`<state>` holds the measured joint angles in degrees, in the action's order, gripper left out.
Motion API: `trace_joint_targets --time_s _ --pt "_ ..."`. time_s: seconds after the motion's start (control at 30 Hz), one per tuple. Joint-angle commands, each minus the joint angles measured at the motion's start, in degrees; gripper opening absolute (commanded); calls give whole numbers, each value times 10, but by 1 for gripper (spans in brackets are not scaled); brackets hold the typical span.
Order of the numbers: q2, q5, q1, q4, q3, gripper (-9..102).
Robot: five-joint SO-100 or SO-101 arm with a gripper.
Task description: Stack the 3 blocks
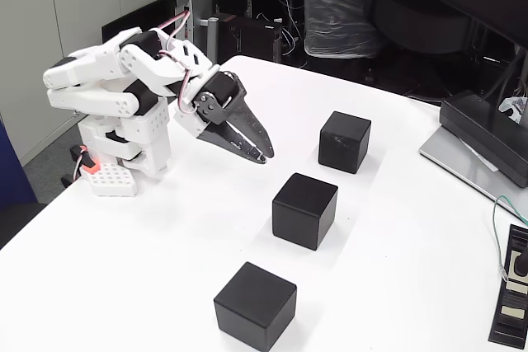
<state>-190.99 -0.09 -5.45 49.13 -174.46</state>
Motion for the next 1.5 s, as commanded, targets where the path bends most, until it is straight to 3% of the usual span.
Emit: trace_joint_targets --time_s 0.0,0.2,0.5,0.7,1.1,1.47 --pt "-1 -55 -1 -5 8 13" --pt "-2 -106 4 -6 9 23" --pt "3 -111 4 1 138 25" --pt "57 -113 -1 97 248 25" --pt "397 -107 4 163 504 25" --pt "626 -107 4 259 618 29"
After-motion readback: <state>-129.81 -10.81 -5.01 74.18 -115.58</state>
